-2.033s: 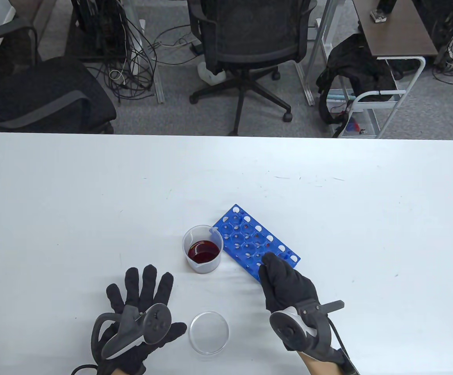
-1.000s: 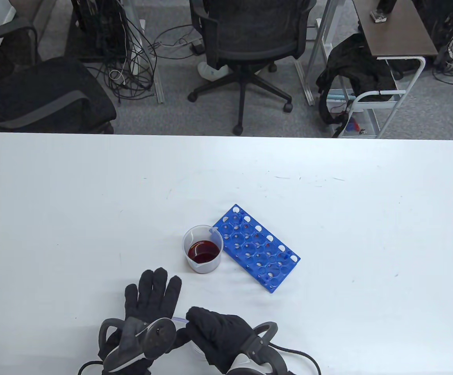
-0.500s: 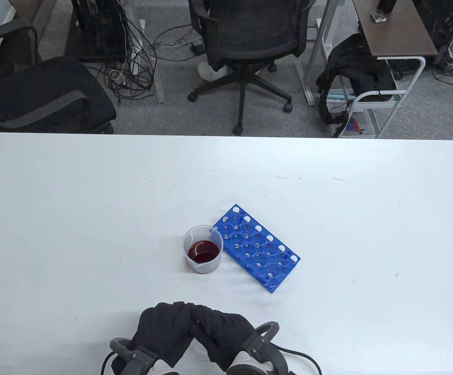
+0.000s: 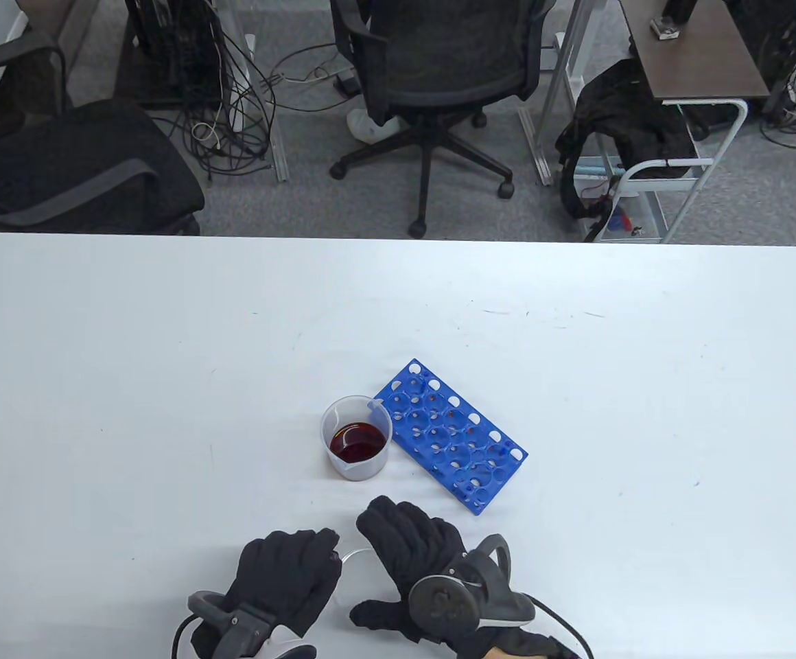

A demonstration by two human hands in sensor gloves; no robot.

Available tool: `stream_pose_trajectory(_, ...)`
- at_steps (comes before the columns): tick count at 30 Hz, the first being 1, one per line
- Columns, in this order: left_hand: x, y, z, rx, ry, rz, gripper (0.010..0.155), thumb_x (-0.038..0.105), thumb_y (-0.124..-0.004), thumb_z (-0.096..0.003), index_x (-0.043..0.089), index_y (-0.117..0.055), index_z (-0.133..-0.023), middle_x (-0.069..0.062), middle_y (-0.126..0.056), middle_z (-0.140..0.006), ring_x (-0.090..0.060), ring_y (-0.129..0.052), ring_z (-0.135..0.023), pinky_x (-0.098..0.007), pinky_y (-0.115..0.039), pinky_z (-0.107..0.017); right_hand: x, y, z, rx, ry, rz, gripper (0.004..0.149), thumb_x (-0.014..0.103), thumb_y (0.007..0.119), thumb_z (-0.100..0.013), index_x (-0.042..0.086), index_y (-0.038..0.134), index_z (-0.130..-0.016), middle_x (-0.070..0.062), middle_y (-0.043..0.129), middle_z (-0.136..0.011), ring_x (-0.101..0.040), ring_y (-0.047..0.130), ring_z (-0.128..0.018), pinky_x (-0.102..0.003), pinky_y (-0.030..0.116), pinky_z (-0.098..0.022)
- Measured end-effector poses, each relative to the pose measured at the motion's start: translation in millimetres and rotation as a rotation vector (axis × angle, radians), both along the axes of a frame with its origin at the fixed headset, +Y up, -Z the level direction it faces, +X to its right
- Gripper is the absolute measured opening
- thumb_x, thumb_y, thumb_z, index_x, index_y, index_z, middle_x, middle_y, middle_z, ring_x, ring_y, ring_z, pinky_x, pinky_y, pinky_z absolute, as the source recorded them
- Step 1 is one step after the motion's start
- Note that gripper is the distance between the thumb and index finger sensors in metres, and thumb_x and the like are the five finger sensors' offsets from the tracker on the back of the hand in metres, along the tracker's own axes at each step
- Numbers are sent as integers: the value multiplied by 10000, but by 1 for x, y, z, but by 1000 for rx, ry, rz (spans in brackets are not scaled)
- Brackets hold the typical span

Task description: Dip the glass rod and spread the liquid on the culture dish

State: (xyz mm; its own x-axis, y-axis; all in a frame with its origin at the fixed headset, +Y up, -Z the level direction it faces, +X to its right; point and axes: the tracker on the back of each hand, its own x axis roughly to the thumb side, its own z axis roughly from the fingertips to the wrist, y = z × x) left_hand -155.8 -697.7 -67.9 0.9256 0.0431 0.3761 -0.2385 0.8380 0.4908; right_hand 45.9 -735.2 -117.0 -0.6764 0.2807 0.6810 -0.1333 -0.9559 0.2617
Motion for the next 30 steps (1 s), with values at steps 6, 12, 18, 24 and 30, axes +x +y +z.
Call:
stream_pose_trajectory(6, -2, -1, -2, -22, 14, -5, 429, 499, -859, -448, 218, -947, -760, 2, -1039, -629, -233, -1063, -417, -370, -927, -364, -9, -50, -7, -91, 49, 250, 1054, 791, 435, -490, 111, -98, -1094, -342, -16, -1158, -653, 162, -1053, -898, 316, -619)
stream_pose_trajectory(12, -2, 1, -2, -33, 10, 10, 426, 504, -867, -443, 225, -953, -754, 2, -1047, -627, -236, -1071, -417, -369, -931, -359, -14, -78, -5, -137, 79, 383, 990, 770, 324, -508, 115, -165, -1066, -316, -126, -1119, -634, -37, -992, -898, 169, -587)
stream_pose_trajectory(18, -15, 15, -2, 21, 14, 149, 413, 517, -903, -427, 233, -967, -720, 4, -1062, -605, -234, -1085, -400, -362, -940, -344, -13, -83, -5, -171, 110, 414, 963, 743, 228, -538, 75, -265, -1024, -329, -215, -1078, -634, -146, -939, -885, 99, -564)
stream_pose_trajectory(24, -30, 50, -21, 78, 37, 261, 406, 520, -909, -431, 238, -962, -718, 12, -1061, -618, -230, -1092, -416, -357, -944, -350, -13, -84, -5, -183, 114, 413, 968, 744, 232, -543, 69, -275, -1018, -327, -233, -1070, -633, -165, -929, -881, 81, -558)
stream_pose_trajectory(30, -24, 87, -63, 19, 24, 380, 402, 514, -940, -408, 241, -975, -699, 13, -1072, -607, -230, -1101, -409, -354, -951, -342, -13, -85, -5, -186, 115, 411, 972, 745, 237, -543, 68, -274, -1018, -323, -232, -1070, -632, -166, -929, -879, 77, -558)
